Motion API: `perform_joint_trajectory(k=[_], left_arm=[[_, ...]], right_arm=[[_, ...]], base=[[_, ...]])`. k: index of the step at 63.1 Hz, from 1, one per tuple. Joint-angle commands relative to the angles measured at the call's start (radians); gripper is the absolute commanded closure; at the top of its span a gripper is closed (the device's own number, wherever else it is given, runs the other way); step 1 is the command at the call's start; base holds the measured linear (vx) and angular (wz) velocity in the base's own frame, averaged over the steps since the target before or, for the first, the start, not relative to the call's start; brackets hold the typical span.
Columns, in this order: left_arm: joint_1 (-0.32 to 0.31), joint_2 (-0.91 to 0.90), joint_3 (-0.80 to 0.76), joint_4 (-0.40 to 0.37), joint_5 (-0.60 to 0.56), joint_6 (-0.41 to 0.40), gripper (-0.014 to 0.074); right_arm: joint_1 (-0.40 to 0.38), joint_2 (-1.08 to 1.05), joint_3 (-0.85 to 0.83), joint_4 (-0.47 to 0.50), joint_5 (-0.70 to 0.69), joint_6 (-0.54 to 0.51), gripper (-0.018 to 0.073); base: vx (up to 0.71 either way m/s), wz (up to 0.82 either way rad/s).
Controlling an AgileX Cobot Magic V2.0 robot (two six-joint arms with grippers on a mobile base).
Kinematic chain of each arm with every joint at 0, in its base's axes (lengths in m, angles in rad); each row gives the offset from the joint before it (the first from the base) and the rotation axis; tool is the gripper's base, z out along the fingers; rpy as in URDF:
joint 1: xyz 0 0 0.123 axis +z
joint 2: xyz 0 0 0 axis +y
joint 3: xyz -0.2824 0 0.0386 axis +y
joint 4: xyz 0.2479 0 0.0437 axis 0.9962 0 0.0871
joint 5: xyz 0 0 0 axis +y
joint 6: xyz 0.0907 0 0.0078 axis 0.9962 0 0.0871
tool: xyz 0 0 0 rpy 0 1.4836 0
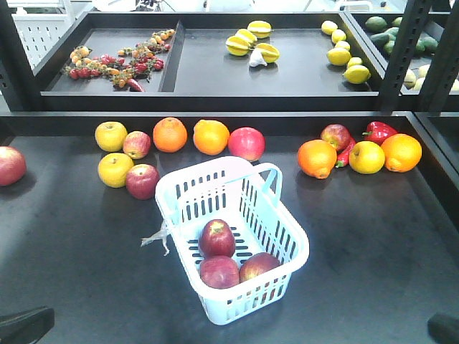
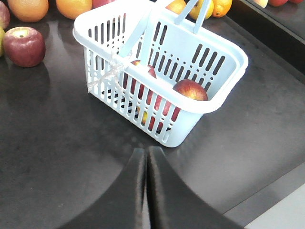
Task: Pick three apples into basket with both arms
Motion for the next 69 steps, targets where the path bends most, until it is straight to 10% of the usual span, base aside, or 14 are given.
perform_joint_trajectory(k=[1,69], left_arm=[[-0.005,0.004,-0.021,-0.025,-0.059,-0.004,0.0603],[-0.005,0.004,-0.021,0.005,-0.056,-0.004,0.0603]], right_arm=[[-0.002,0.007,-0.024,-0.034,-0.105,0.021,0.0564],[-0.002,0.007,-0.024,-0.035,-0.099,0.020,0.0564]], base=[[0.00,0.00],[0.00,0.00]])
